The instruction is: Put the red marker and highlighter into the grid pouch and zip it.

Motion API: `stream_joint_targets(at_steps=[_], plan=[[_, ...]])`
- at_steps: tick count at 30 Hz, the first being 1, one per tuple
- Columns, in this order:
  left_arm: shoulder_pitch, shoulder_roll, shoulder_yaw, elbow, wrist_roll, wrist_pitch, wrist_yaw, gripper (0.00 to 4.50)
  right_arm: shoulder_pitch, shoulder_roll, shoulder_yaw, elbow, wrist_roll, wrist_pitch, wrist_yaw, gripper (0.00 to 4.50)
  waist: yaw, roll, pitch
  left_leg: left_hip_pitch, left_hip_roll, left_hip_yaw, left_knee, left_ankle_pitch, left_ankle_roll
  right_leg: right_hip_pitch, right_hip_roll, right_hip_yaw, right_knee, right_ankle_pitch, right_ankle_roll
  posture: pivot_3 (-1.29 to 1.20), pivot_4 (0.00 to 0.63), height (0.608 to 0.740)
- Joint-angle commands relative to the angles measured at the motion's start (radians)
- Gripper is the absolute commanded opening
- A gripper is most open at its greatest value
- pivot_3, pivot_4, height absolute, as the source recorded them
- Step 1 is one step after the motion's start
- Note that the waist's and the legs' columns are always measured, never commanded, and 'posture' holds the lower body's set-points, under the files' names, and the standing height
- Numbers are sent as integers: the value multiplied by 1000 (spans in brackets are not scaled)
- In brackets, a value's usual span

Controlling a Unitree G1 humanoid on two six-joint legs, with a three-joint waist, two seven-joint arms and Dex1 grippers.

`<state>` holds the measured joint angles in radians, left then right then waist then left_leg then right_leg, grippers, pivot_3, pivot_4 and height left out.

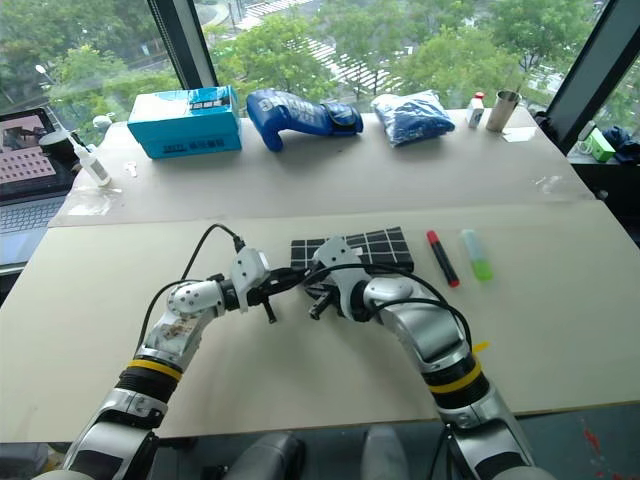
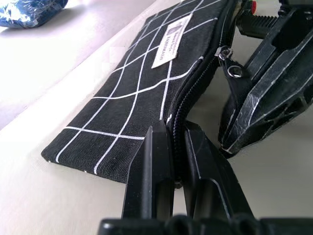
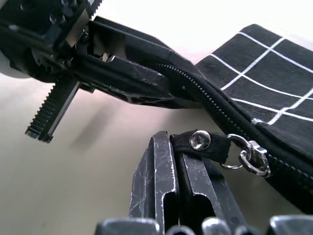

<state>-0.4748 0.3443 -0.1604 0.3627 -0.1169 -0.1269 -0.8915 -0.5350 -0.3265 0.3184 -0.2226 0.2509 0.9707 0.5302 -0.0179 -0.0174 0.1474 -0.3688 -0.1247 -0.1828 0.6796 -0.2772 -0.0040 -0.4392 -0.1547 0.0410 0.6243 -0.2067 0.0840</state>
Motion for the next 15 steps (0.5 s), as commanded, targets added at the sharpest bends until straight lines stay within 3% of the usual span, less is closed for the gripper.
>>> stream_joint_targets(at_steps=[1, 5, 11, 15], plan=[[-12, 0, 2, -32, -2, 0, 1, 0, -1, -10, -82, -2, 1, -21, -23, 1467, 0, 0, 0, 0, 0, 0, 0, 0, 0, 0, 0, 0, 0, 0, 0, 0, 150, 740], [-5, 8, 11, -46, -12, 9, -2, 0, 38, -73, -246, -113, 116, 65, 32, 2924, 4, 0, 0, 0, 0, 0, 0, 0, 0, 0, 0, 0, 0, 0, 0, 0, 150, 740], [-6, 7, 50, -99, -69, 104, 6, 0, 154, -273, -565, -315, 327, 131, 178, 2924, 7, 0, 0, -1, 0, 0, 0, 0, 1, 0, -1, 0, 0, 0, 0, 0, 150, 740], [4, 2, 69, -176, -128, 214, 4, 0, 195, -393, -672, -199, 208, 40, 89, 2924, 7, 0, 0, -1, -1, 3, 0, -3, 6, 0, -1, -1, 0, 0, 0, 0, 150, 740]])
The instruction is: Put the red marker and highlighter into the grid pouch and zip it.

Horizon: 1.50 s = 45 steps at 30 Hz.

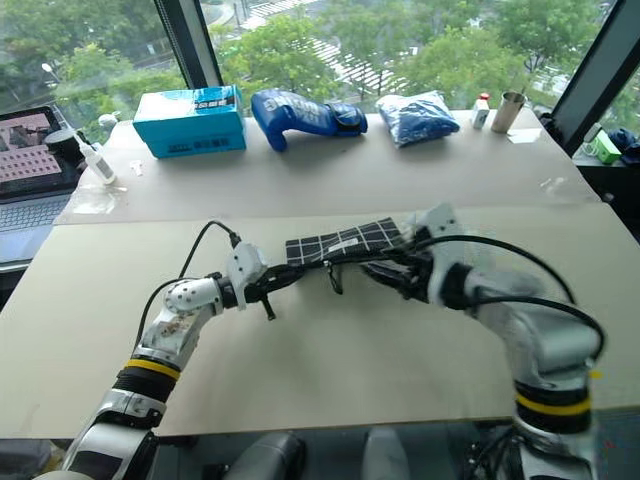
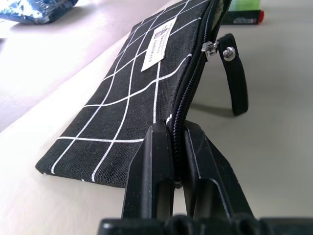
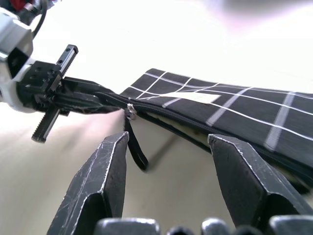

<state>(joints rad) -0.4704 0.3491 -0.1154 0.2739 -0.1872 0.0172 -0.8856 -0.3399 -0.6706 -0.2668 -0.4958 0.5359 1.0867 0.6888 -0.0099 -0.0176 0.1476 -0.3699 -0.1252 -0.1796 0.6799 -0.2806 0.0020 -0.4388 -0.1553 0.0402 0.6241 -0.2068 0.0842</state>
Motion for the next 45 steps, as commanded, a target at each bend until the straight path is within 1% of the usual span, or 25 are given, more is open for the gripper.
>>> stream_joint_targets(at_steps=[1, 3, 7, 9, 12, 17, 24, 28, 36, 40, 41, 42, 45], plan=[[4, 0, 25, -108, -71, 98, -6, 0, -6, -59, -100, 118, -105, -87, -109, 2924, -3, 0, 0, 0, 0, 0, 1, 0, 0, 0, 0, 0, 0, 0, 0, 0, 150, 740], [6, 11, 29, -152, -94, 169, -9, 0, -4, -65, -94, 196, -180, -139, -188, 2924, -3, 0, 0, 2, 0, 3, 1, 0, 0, 0, 0, 1, 0, 0, 0, 0, 150, 740], [-4, 27, 34, -195, -116, 263, 0, 0, -3, -52, -59, 267, -246, -205, -252, 2924, -5, 0, 0, 2, 1, 4, 0, 0, -1, -1, 0, 1, 1, 0, 0, 0, 150, 740], [-15, 41, 28, -204, -98, 294, 16, 0, -34, -29, -29, 320, -289, -231, -307, 2924, -5, 0, 0, 2, 1, 5, 0, 1, -1, -1, 0, 2, 1, 0, 0, 0, 150, 740], [-25, 50, 20, -206, -82, 314, 28, 0, -64, -6, -5, 367, -315, -256, -338, 2924, -4, 0, 0, 2, 1, 6, 1, 3, -5, -1, 0, 2, 0, 0, -1, 0, 150, 740], [-33, 52, 13, -204, -73, 338, 51, 0, -116, 20, 45, 473, -360, -310, -366, 2924, -3, 0, 0, 2, 1, 6, 1, 3, -6, -1, -1, 2, 0, 0, -1, 0, 150, 740], [-30, 58, 16, -222, -83, 361, 52, 0, -176, 9, 75, 675, -400, -427, -349, 2924, -3, 0, 0, 2, 1, 6, 1, 4, -6, -1, -1, 2, 0, 0, -1, 0, 150, 740], [-29, 57, 19, -222, -83, 362, 54, 0, -194, 18, 79, 758, -399, -453, -327, 2924, -5, 0, 0, 2, 1, 6, 0, 4, -6, -1, 0, 2, 0, 0, -1, 0, 150, 740], [-21, 56, 21, -224, -83, 361, 61, 0, -209, 40, 89, 834, -396, -474, -307, 2924, -5, 0, 0, 2, 2, 6, 1, 4, -6, -1, -1, 2, 0, 1, -1, 0, 150, 740], [-18, 55, 27, -229, -90, 364, 65, 0, -203, 46, 93, 875, -396, -451, -303, 2924, -5, 0, 0, 2, 2, 7, 1, 4, -6, -1, -1, 2, 0, 1, -1, 0, 150, 740], [-19, 56, 31, -232, -95, 368, 64, 0, -199, 46, 89, 879, -388, -431, -298, 2402, -5, 0, 0, 2, 2, 7, 1, 4, -6, -1, -1, 2, 0, 1, -1, 0, 150, 740], [-21, 58, 33, -235, -100, 372, 62, 0, -193, 43, 92, 874, -384, -415, -286, 2228, -5, 0, 0, 2, 2, 7, 1, 4, -6, 0, -1, 2, 0, 1, -1, 0, 150, 740], [-27, 70, 37, -245, -115, 399, 50, 0, -181, 41, 86, 857, -373, -396, -271, 1134, -4, 0, 0, 2, 2, 6, 1, 4, -6, 0, -1, 2, 0, 1, -1, 0, 150, 740]])
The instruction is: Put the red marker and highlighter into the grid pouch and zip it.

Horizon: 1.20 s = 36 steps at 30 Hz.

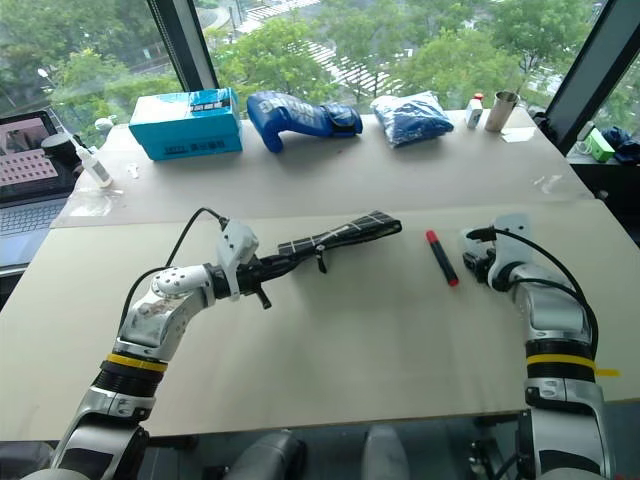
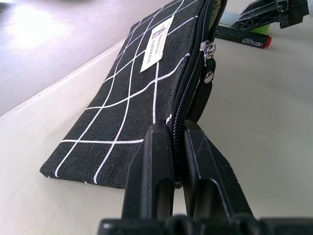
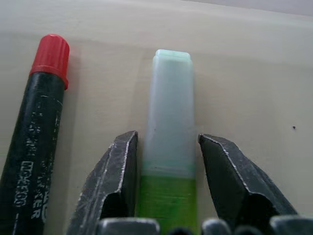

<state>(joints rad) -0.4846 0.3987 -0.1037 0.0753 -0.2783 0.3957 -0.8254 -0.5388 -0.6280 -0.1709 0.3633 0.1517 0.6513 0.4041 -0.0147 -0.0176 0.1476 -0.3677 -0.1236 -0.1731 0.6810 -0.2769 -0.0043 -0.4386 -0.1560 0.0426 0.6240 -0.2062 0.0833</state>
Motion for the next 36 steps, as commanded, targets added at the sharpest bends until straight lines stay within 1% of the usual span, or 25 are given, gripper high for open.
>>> stream_joint_targets(at_steps=[1, 6, 10, 12, 15, 17, 18, 20, 22, 24, 28, 32, 36], plan=[[-13, 26, 26, -51, -27, 32, -14, 0, 22, 2, -23, -19, 22, 50, 11, 1062, 1, 0, 0, 0, 0, 0, 0, 0, 0, 0, 0, 0, 0, 0, 0, 0, 150, 740], [-17, 22, 36, -65, -37, 47, -4, 0, 29, 2, -76, -119, 54, 67, -15, 1065, 1, 0, 0, 0, 0, 0, 0, 0, 0, 0, 0, 0, 0, 0, 0, 0, 150, 740], [-17, 15, 31, -75, -44, 62, 4, 0, -41, 2, -174, -320, 174, 77, 10, 1065, -2, 0, 0, -1, 0, 0, 0, 0, 0, -2, 0, 0, 0, 0, 0, 0, 150, 740], [-17, 12, 29, -76, -46, 65, 5, 0, -39, -40, -148, -494, 246, 82, 116, 1065, -4, 0, 0, -1, 0, 0, 0, 0, 0, -2, 0, 1, 0, 0, 0, 0, 150, 740], [-20, 7, 25, -71, -44, 63, 6, 0, 14, -131, -68, -712, 331, 115, 274, 1065, -1, 0, 0, -1, 1, 0, -1, -1, 1, -2, 1, 0, 0, 0, 0, 0, 150, 740], [-23, 4, 23, -67, -43, 59, 8, 0, 84, -232, 22, -817, 308, 86, 375, 1065, 1, -1, 0, -1, 1, 0, -1, -1, 2, -1, 2, -1, 0, 0, 0, 0, 150, 740], [-24, 2, 22, -66, -43, 57, 9, 0, 107, -268, 52, -841, 292, 76, 403, 1065, 3, -1, 0, -1, 1, 0, -1, -1, 2, 0, 2, -2, 0, 0, 0, 0, 150, 740], [-22, -3, 20, -64, -40, 51, 13, 0, 134, -343, 133, -830, 200, 24, 423, 1065, 6, -2, 0, -1, 0, 0, 1, -1, 2, 1, 1, -2, 0, 0, 1, 0, 150, 740], [-19, -7, 16, -64, -37, 46, 16, 0, 141, -371, 167, -815, 161, -6, 430, 1065, 6, -2, 1, -2, -2, 1, 2, -1, 2, 0, -2, -1, -1, 1, 2, 0, 150, 740], [-15, -8, 13, -67, -35, 44, 17, 0, 137, -369, 182, -807, 150, -19, 435, 1065, 6, -2, 1, -2, -2, 2, 2, -1, 2, 0, -3, -1, -4, 1, 2, 0, 150, 740], [-1, 3, -14, -73, -10, 24, 8, 0, 95, -340, 239, -771, 99, -23, 425, 1065, 1, -2, 1, -1, -1, 2, 2, -1, 2, 0, -3, -1, -4, 1, 2, 0, 150, 740], [10, 16, -40, -70, 21, -6, -1, 0, 72, -327, 246, -752, 81, -17, 431, 1065, 5, -2, 1, -1, -1, 2, 2, -1, 2, 0, -3, -1, -4, 1, 2, 0, 150, 740], [12, 12, -43, -63, 29, -20, 3, 0, 73, -337, 258, -738, 64, -11, 441, 1065, 9, -2, 1, -2, -2, 2, 2, -1, 2, 0, -3, -1, -5, 1, 2, 0, 150, 740]])
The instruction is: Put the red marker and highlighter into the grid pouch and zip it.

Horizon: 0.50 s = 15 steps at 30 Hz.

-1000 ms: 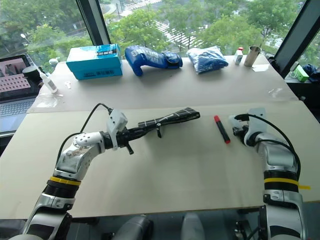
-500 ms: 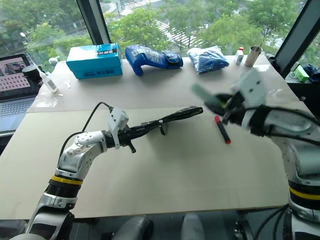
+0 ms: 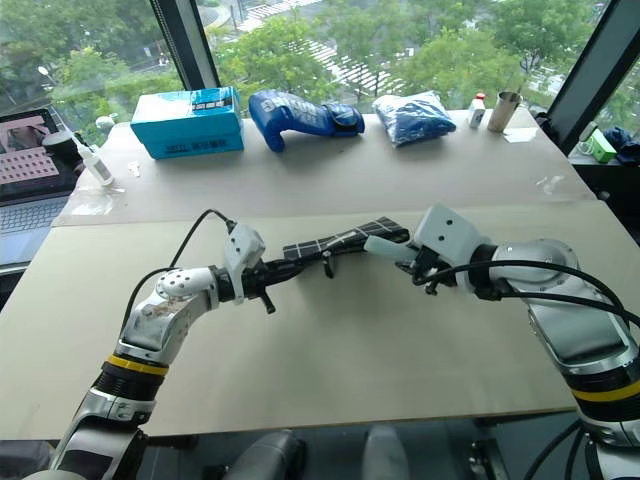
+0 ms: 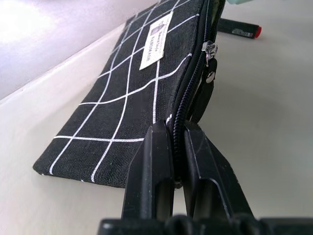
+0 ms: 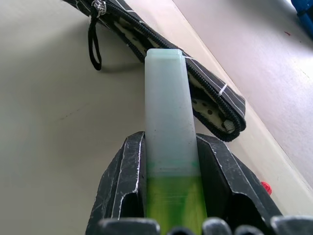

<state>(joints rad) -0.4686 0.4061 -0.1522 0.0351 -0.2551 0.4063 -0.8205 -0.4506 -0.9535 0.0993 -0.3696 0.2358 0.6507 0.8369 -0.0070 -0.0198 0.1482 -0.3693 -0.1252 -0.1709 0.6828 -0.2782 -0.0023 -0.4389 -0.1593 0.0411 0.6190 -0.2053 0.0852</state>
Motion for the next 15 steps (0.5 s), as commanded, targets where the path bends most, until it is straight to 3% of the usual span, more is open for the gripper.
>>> stream_joint_targets(at_steps=[1, 15], plan=[[-5, 2, 7, -23, 6, -30, 0, 0, -12, -16, -6, 1, -30, -14, 11, 1065, 2, 0, 0, 0, 0, 0, 0, 0, 0, 0, 0, 0, 0, 0, 0, 0, 150, 740], [-3, -14, 14, -21, -1, -30, 7, 0, -28, 7, -11, 24, -52, -15, 27, 1065, 4, 0, 0, 0, 0, 0, 0, 0, 0, 0, 0, 0, 0, 0, 0, 0, 150, 740]])
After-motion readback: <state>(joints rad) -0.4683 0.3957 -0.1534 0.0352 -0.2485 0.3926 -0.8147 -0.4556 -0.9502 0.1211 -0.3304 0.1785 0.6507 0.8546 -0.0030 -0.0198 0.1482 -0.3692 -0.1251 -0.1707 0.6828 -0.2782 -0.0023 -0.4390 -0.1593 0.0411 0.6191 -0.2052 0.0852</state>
